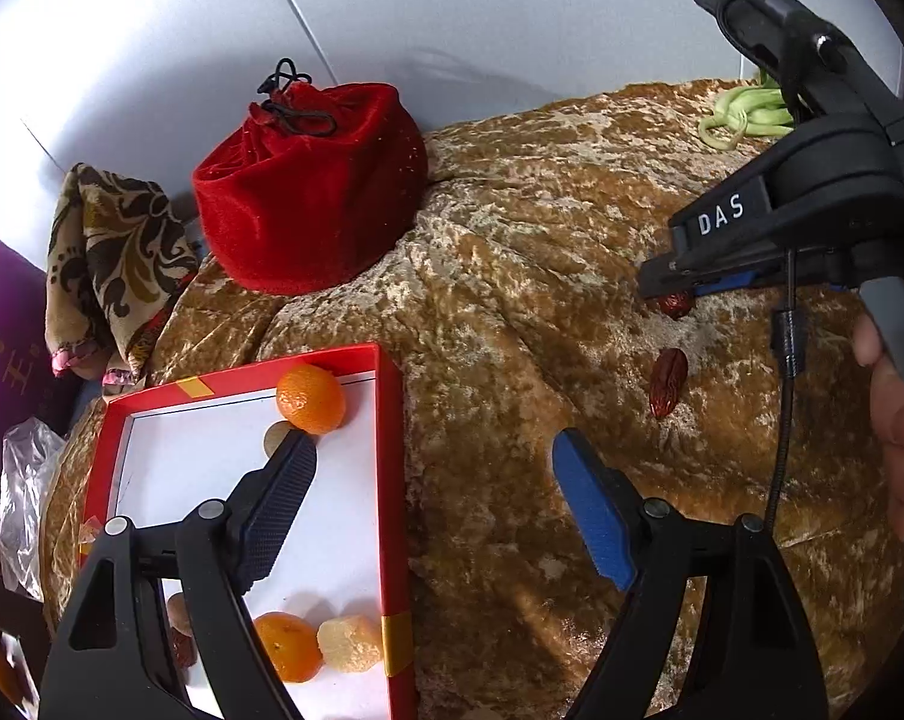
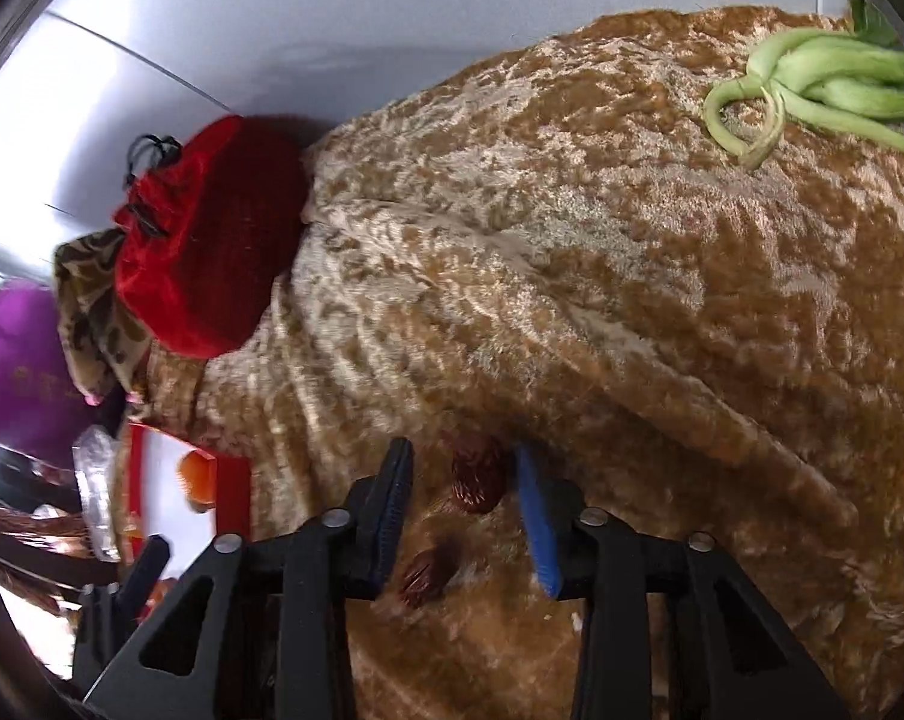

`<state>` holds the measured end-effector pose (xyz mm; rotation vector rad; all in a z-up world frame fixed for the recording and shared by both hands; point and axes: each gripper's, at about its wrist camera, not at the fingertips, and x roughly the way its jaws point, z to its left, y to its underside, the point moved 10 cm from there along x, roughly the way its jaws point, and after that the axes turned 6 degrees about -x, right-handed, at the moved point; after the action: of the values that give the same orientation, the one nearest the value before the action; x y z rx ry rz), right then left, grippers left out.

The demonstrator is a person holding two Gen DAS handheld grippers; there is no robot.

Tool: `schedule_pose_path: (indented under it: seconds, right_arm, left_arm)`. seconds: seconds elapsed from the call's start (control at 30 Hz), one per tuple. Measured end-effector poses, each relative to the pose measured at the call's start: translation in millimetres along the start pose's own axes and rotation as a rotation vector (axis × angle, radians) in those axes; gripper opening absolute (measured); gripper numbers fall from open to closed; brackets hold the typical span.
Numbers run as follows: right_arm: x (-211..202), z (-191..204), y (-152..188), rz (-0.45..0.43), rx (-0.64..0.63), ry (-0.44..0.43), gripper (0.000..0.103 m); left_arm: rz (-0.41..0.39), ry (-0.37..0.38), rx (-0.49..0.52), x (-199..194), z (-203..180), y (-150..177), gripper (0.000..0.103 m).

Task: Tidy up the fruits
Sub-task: 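Grasp a red date with the right tool while the left tool grasps another date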

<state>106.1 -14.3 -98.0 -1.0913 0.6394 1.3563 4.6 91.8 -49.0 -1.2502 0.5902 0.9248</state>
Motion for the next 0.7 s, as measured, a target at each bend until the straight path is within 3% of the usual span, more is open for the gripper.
schedule_pose_path:
  seconds: [0.03, 0.33, 0.6, 0.7]
  right_arm:
    - [-1, -2, 0, -0.006, -0.001, 0.018, 0.019]
    - [-50, -23, -8, -0.051, 0.059, -0.072, 0.019]
    - [-66, -51, -4, -0.056, 0.077, -0.068, 0.019]
    - [-67, -56, -2, -0.049, 0.08, -0.074, 0.019]
  left_arm:
    - [0.0, 0.012, 0.001, 1, -2, -1, 0.082]
    - [-0.02, 0.153, 0.014, 4, -44, -18, 0.082]
    - [0.022, 0.176, 0.055, 16, -78, -17, 0.081]
    - [0.038, 0.162, 0.063, 22, -80, -14, 0.076]
